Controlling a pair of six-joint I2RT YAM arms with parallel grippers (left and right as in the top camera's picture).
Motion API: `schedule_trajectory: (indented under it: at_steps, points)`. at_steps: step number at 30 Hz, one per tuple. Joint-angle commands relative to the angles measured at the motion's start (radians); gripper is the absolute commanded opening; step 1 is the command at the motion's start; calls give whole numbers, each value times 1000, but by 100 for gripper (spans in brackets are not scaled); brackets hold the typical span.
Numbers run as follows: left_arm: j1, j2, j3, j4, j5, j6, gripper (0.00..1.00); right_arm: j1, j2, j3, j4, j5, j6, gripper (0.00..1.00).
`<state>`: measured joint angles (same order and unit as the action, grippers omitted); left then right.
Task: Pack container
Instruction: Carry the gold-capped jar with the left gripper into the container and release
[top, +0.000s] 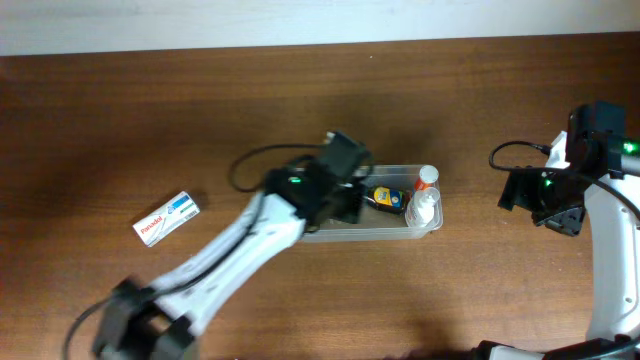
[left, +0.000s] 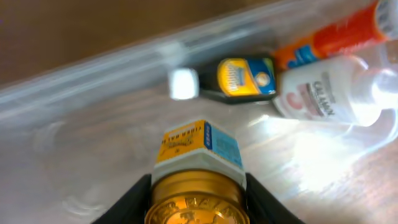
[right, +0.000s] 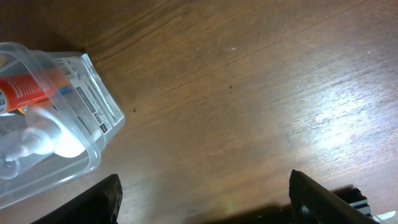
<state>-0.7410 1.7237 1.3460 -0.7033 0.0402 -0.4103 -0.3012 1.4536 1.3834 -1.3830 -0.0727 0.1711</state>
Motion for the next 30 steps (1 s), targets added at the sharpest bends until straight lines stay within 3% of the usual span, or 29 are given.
schedule_trajectory:
  at_steps: [1,4,5,6,11,18,21,23,26,30]
  points:
    - [-31,81,-1,62,97,-46,24,8,-1,-6,0,2,-10,77]
    - [-43,122,0,95,99,-46,24,8,-1,-6,-1,2,-10,78]
    - [-43,125,0,100,99,-46,29,8,-1,-6,-1,2,-10,77]
    - [-42,124,0,102,99,-45,45,8,-1,-6,-1,2,-10,77]
    - [-39,106,40,69,98,-22,74,7,-1,-6,-1,2,-11,77]
    - [80,-33,116,-108,-41,0,85,8,-1,-6,-1,2,-18,78]
    - [198,-120,119,-185,-101,0,99,8,-1,-6,0,2,-18,77]
    - [289,-156,118,-228,-117,-10,99,8,-1,-6,0,2,-18,77]
    - [452,-176,118,-298,-117,-142,99,8,-1,-6,0,2,-18,77]
    - [644,-166,95,-383,-111,-583,99,8,-1,-6,-1,2,-18,78]
